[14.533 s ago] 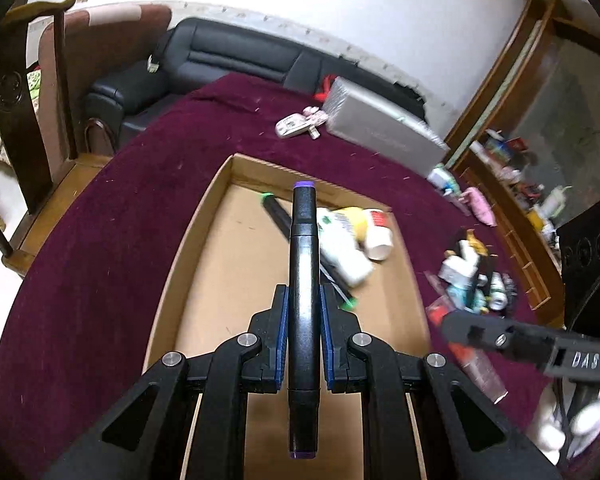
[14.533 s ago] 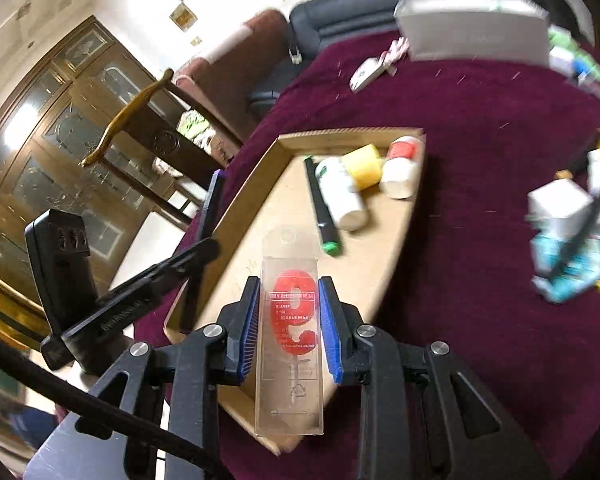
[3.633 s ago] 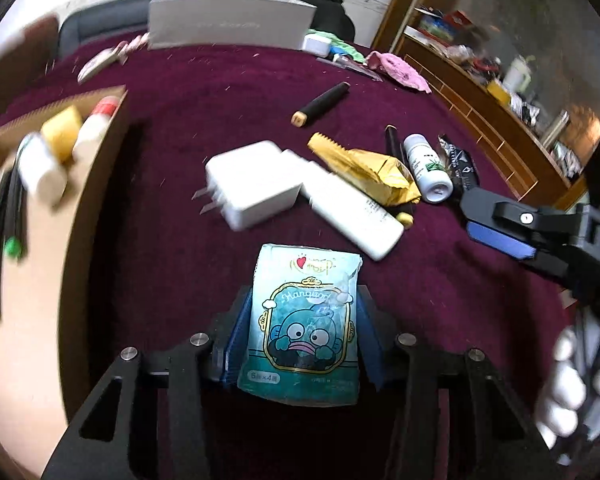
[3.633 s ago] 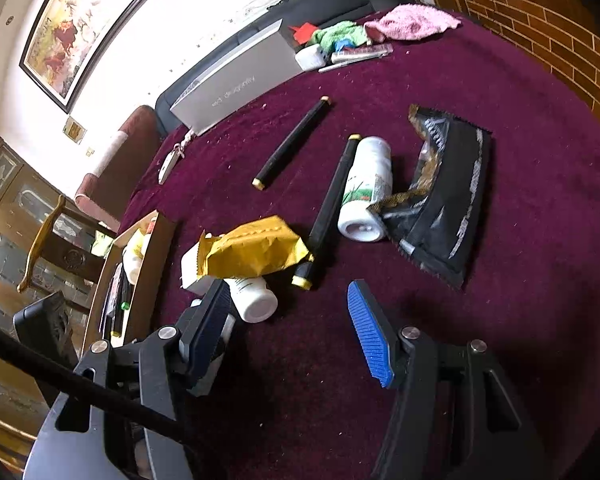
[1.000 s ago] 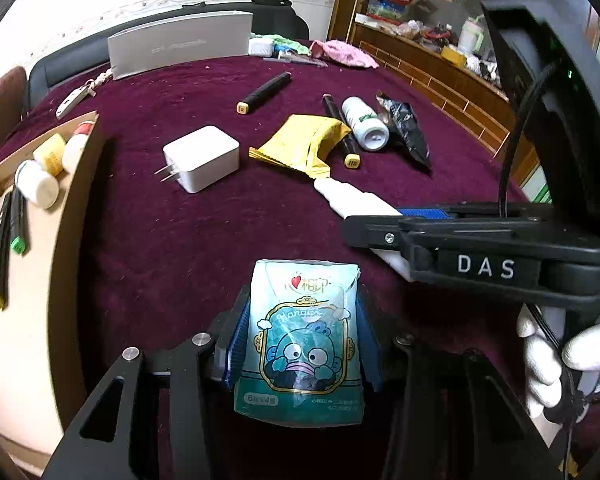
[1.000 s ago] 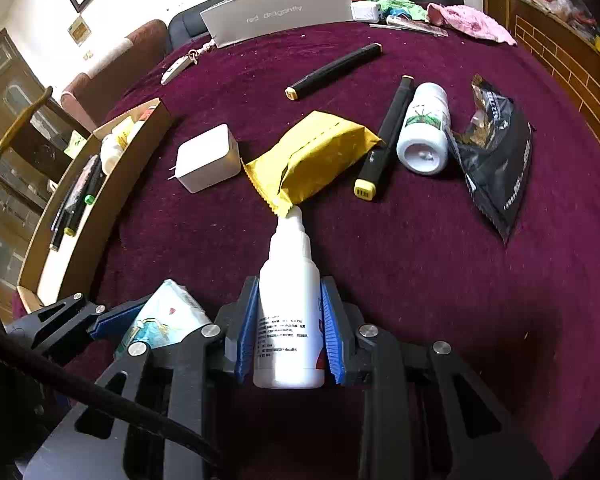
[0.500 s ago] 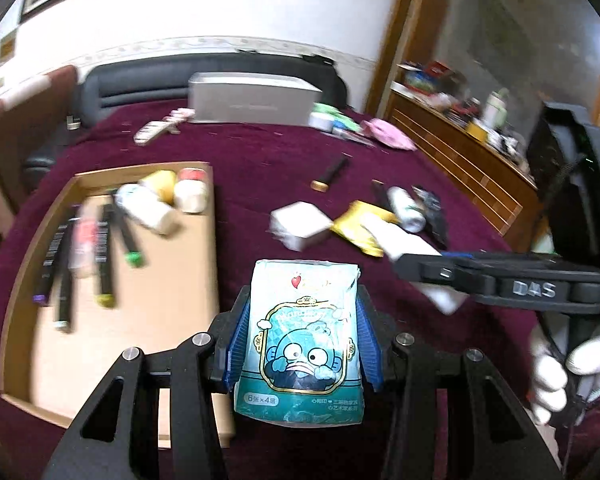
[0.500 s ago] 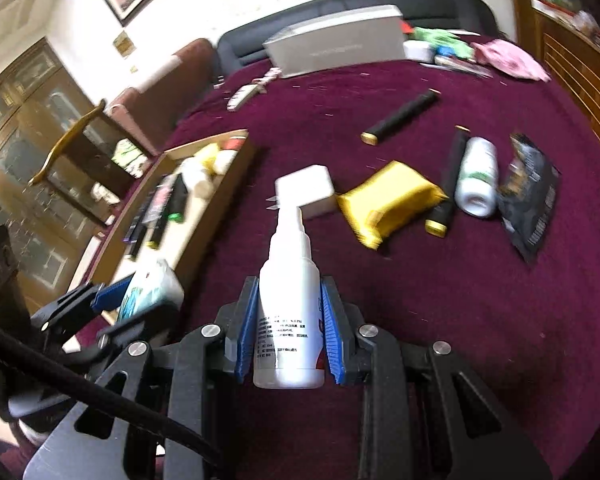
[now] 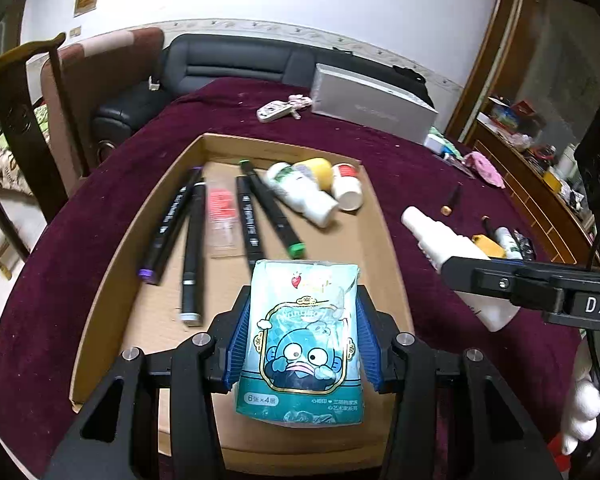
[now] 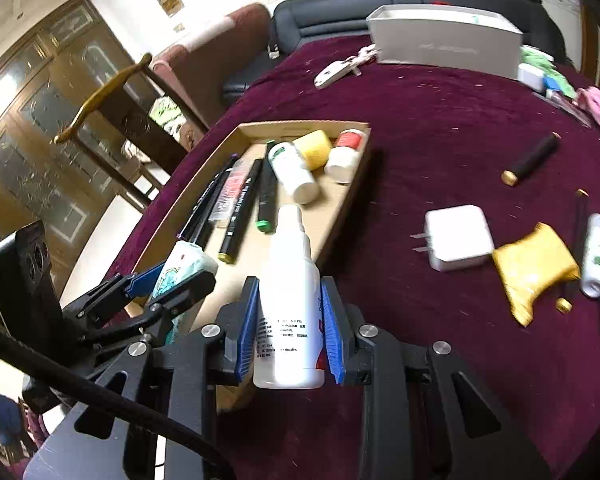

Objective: Organize objects
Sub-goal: 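Carry the snack packet and spray bottle over the cardboard box, then open both tools to drop the packet and bottle into the box, then move both tools back to the pile and grasp the white charger plug with the left tool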

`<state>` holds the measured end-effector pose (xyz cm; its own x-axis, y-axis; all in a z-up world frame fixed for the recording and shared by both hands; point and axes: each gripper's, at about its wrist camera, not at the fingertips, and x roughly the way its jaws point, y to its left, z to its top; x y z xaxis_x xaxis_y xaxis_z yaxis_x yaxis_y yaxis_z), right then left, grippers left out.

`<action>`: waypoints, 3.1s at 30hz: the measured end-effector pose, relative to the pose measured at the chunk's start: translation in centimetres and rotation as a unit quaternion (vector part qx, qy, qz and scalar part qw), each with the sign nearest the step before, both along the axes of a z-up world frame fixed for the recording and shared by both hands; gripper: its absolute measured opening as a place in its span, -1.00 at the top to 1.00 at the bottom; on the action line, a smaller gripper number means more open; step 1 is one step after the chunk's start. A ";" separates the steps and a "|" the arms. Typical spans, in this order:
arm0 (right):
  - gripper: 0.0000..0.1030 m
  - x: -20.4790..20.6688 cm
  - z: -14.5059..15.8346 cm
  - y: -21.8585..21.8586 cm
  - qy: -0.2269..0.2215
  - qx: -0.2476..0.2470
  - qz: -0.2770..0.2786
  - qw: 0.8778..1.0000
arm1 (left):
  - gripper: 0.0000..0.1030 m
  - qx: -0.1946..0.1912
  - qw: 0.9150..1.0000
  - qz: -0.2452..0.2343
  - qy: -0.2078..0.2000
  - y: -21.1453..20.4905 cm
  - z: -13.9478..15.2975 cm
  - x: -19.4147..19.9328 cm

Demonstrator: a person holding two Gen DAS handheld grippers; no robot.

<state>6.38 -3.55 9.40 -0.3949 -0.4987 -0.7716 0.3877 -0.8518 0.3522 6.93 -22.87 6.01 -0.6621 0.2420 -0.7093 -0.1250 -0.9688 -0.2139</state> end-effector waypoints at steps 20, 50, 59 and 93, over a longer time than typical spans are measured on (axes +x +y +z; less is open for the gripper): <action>0.46 -5.1 -5.0 -7.1 -0.039 0.087 0.012 0.995 | 0.13 -0.026 0.998 0.000 -0.060 -2.5 -3.6 -3.1; 0.11 -2.6 -2.2 -6.8 0.039 0.113 -0.013 0.993 | -0.14 0.076 0.996 0.039 -0.034 -7.0 -0.4 -1.6; 0.08 -0.4 -0.3 -4.0 0.096 0.124 -0.046 0.987 | -0.18 0.087 0.995 0.048 -0.014 -5.7 1.2 -0.4; -0.16 1.7 -2.5 17.5 0.112 0.149 -0.227 0.956 | -0.18 -0.047 0.990 -0.127 -0.043 17.6 1.5 -0.8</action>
